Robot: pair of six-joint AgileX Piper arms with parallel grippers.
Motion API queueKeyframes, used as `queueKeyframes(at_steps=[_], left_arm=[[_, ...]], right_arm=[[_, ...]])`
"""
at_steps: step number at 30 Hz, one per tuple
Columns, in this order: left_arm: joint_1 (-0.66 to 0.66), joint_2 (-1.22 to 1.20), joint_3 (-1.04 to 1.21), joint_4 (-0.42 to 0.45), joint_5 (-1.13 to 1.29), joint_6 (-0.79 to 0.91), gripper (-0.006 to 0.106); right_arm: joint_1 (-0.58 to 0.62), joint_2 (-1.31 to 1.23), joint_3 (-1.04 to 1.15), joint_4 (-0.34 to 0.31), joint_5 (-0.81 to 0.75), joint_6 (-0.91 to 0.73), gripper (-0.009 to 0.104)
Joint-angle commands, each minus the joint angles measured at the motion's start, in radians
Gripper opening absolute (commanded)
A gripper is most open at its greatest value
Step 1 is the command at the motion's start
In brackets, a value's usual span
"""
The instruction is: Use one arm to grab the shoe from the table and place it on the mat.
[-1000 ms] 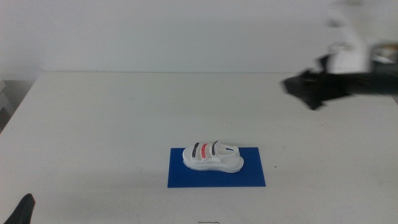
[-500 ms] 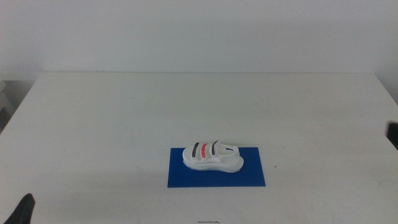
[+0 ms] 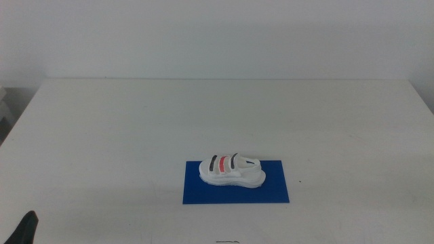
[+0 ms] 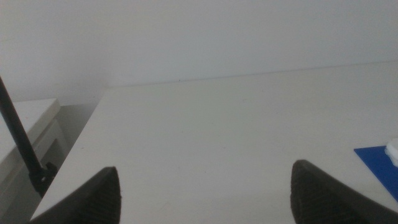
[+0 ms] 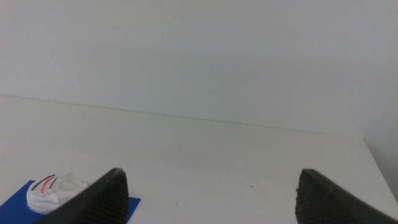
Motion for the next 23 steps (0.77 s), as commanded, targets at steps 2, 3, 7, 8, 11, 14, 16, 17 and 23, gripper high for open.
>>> queueKeyframes(at_steps=[2, 3, 7, 8, 11, 14, 16, 17, 23], left_arm=[[-0.004, -0.019, -0.003, -0.009, -0.083, -0.015, 0.094], [-0.004, -0.019, -0.003, -0.009, -0.083, -0.015, 0.094], [-0.004, -0.019, -0.003, -0.009, -0.083, -0.015, 0.094], [-0.004, -0.019, -0.003, -0.009, -0.083, -0.015, 0.094], [-0.004, -0.019, -0.003, -0.009, -0.083, -0.015, 0.094], [-0.004, -0.018, -0.003, -0.009, -0.083, -0.015, 0.094], [-0.004, -0.018, -0.003, -0.009, -0.083, -0.015, 0.094], [-0.004, -0.018, -0.003, -0.009, -0.083, -0.015, 0.094], [-0.004, -0.018, -0.003, -0.009, -0.083, -0.015, 0.094]], right_arm=[[-0.006, -0.068, 0.027, 0.001, -0.072, -0.002, 0.073], [-0.006, -0.091, 0.044, 0.004, -0.072, -0.002, 0.073], [-0.006, -0.168, 0.108, 0.004, -0.073, -0.002, 0.073], [-0.006, -0.185, 0.123, 0.004, -0.074, -0.002, 0.073], [-0.006, -0.188, 0.161, 0.004, -0.08, -0.002, 0.073], [-0.006, -0.188, 0.206, 0.008, -0.079, -0.002, 0.073], [-0.006, -0.188, 0.232, 0.008, -0.081, -0.002, 0.073], [-0.006, -0.188, 0.248, 0.008, -0.081, -0.002, 0.073], [-0.006, -0.188, 0.248, 0.007, -0.028, -0.002, 0.073]])
